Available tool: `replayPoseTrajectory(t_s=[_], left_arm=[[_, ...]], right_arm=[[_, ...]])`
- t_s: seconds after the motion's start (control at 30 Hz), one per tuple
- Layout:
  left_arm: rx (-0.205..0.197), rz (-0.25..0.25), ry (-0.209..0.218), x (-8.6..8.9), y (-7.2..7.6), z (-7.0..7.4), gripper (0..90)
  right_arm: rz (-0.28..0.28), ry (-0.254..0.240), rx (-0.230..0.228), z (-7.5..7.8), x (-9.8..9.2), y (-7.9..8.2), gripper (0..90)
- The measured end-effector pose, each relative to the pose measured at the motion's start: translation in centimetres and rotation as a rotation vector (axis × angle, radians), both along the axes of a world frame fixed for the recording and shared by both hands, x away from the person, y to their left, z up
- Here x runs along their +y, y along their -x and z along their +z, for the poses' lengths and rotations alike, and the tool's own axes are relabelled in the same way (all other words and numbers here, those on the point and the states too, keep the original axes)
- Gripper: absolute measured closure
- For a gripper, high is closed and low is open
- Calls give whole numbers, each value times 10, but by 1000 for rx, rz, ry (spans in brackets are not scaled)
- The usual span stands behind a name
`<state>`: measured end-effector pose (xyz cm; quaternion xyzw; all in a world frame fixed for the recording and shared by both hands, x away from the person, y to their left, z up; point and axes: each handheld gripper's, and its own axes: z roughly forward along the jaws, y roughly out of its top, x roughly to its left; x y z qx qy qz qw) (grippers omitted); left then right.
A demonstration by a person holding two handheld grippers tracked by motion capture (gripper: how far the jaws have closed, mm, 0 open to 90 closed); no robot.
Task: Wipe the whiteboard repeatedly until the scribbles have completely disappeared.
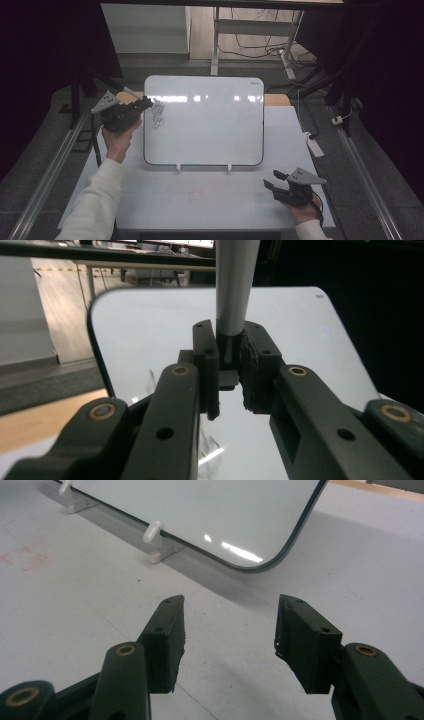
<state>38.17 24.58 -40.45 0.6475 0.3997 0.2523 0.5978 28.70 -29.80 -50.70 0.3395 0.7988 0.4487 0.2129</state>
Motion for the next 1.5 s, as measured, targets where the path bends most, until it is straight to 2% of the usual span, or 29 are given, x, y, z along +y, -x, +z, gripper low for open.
replayPoseTrajectory(t_s=[0.03, 0.13, 0.27, 0.5, 0.63, 0.67, 0.77, 0.8, 0.87, 0.93, 0.97, 1.07, 1.17, 1.33, 1.43, 1.5], left_arm=[[0, 0, -2, 0, -4, 1, 777], [-4, 14, -46, -2, -15, 2, 777], [16, 38, -74, 0, -29, -1, 777], [56, 62, -72, 6, -45, -14, 777], [57, 73, -81, 4, -52, -20, 777], [57, 67, -69, 3, -54, -22, 777], [67, 40, -53, -2, -55, -26, 777], [69, 30, -58, -5, -55, -26, 777], [57, 13, -97, -14, -51, -28, 777], [47, 21, -124, -16, -50, -28, 777], [43, 39, -118, -13, -50, -27, 777], [58, 101, -54, 6, -54, -24, 777], [66, 97, -57, 8, -52, -26, 778], [58, 42, -97, -9, -47, -33, 777], [38, 71, -109, -6, -49, -29, 778], [42, 95, -85, 1, -52, -27, 777]], right_arm=[[-1, 0, 2, 0, 0, 0, 457], [-4, 3, 6, -1, 0, -1, 455], [-6, 7, 8, -2, 1, 0, 453], [-9, 12, 13, -3, 0, -1, 452], [-7, 18, 13, -3, 2, -1, 452], [-7, 19, 12, -3, 2, 0, 452], [-7, 20, 11, -3, 2, 0, 452], [-7, 18, 11, -3, 2, 0, 452], [-5, 19, 10, -3, 3, 0, 452], [-2, 20, 9, -3, 3, 0, 452], [-2, 21, 9, -3, 4, 0, 452], [-3, 21, 9, -3, 3, 0, 451], [-3, 17, 6, -2, 3, 0, 452], [5, 23, 16, -5, 5, -1, 451], [5, 26, 13, -4, 6, 0, 451], [1, 22, 8, -3, 5, 1, 451]])
